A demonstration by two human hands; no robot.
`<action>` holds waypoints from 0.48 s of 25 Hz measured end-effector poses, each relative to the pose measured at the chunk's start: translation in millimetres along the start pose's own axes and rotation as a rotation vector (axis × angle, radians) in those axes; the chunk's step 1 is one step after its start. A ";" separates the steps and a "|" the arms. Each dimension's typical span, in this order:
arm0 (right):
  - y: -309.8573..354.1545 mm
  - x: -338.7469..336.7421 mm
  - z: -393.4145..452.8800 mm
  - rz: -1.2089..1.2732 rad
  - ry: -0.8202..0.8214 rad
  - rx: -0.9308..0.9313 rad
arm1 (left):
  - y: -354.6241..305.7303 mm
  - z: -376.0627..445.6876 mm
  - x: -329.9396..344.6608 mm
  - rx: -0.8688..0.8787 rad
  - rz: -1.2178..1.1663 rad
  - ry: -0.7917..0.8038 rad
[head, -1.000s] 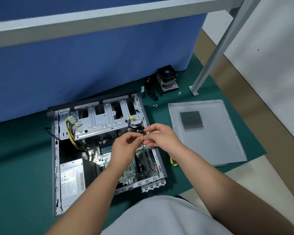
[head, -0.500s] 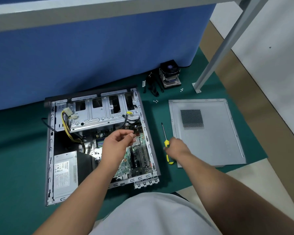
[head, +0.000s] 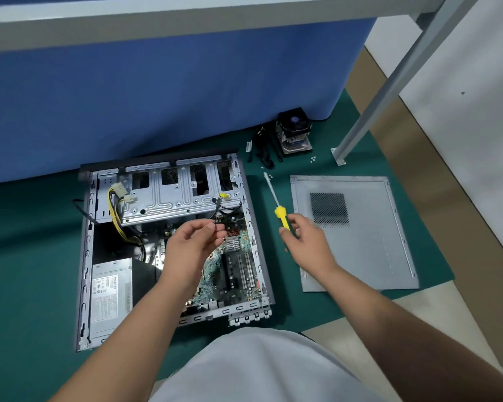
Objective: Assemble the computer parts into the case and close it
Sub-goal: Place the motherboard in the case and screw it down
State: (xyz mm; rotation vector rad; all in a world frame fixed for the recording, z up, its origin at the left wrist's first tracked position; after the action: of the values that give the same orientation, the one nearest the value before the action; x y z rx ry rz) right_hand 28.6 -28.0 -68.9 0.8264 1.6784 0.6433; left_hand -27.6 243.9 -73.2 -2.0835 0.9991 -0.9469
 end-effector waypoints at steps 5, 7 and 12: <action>71.7 -4.3 -15.2 -0.178 0.276 -0.280 | -4.2 -5.2 -3.2 -0.154 -0.413 0.010; 89.6 3.6 -19.3 -0.268 0.358 -0.313 | -5.1 -8.9 -8.8 -0.194 -0.505 0.002; 122.9 15.1 -24.4 -0.270 0.355 -0.374 | -6.2 -20.9 -37.5 -0.244 -0.586 -0.014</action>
State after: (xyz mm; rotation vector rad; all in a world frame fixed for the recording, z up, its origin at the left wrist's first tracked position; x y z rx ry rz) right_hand 26.7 58.8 22.8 0.2200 1.8637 0.9157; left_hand -59.2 273.4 -69.5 -2.6585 0.5112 -1.1252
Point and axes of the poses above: each hand's wrist, its own z-axis towards the middle knuckle, its own x-axis out of the palm, y = z × x, the point moved 9 cm from there along z, towards the middle knuckle, and after that the axes turned 2 degrees about -y, right-handed, at the moved point
